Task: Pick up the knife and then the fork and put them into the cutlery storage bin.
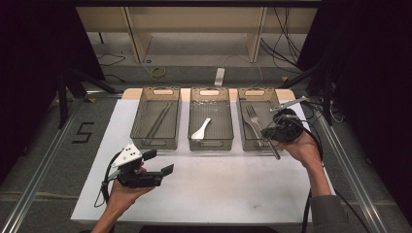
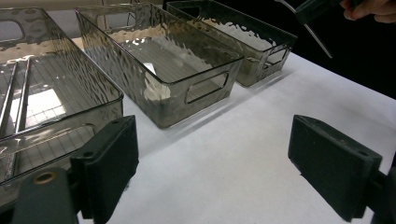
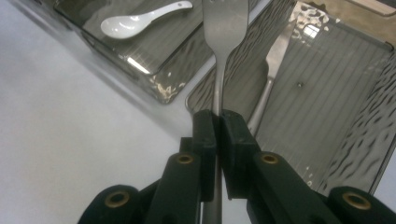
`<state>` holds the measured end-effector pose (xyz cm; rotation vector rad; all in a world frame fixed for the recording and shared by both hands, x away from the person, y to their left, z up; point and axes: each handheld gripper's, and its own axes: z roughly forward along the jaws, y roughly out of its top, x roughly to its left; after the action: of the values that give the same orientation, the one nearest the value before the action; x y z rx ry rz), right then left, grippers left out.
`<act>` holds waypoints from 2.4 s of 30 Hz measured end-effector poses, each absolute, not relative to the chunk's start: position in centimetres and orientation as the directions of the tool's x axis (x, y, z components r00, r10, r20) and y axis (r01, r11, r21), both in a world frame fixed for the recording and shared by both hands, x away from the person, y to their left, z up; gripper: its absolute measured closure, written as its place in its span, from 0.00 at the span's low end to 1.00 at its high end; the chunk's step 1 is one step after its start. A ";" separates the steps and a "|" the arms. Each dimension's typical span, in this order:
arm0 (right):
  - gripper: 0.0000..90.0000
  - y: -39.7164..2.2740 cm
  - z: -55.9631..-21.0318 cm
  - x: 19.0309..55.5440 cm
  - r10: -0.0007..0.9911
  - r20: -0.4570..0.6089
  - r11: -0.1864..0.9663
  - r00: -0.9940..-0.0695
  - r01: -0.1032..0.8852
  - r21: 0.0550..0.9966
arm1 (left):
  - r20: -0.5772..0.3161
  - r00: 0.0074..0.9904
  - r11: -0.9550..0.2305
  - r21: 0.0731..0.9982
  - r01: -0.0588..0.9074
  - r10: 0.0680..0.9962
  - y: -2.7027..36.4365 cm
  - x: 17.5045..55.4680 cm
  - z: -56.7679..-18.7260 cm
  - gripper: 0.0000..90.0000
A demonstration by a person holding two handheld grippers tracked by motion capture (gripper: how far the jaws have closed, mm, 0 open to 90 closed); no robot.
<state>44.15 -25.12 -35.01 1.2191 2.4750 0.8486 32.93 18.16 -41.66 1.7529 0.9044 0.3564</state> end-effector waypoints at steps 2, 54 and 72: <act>0.95 -25.0 -34.7 44.7 0.791 0.028 0.471 -0.611 0.638 0.610 | -0.186 0.667 -0.133 0.908 0.398 0.721 18.2 32.9 -41.6 0.17; 0.96 -25.5 -37.2 52.9 0.905 0.071 0.281 -0.419 0.715 0.641 | -0.192 0.667 -0.127 0.908 0.398 0.719 18.3 32.9 -41.6 0.17; 0.96 -25.6 -39.8 53.0 0.913 0.078 0.276 -0.400 0.748 0.603 | -0.195 0.669 -0.125 0.908 0.399 0.718 18.3 32.9 -41.6 0.17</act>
<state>52.96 -25.61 -39.77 1.5241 2.2661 0.8286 32.86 18.29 -41.60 1.7473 0.9016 0.3493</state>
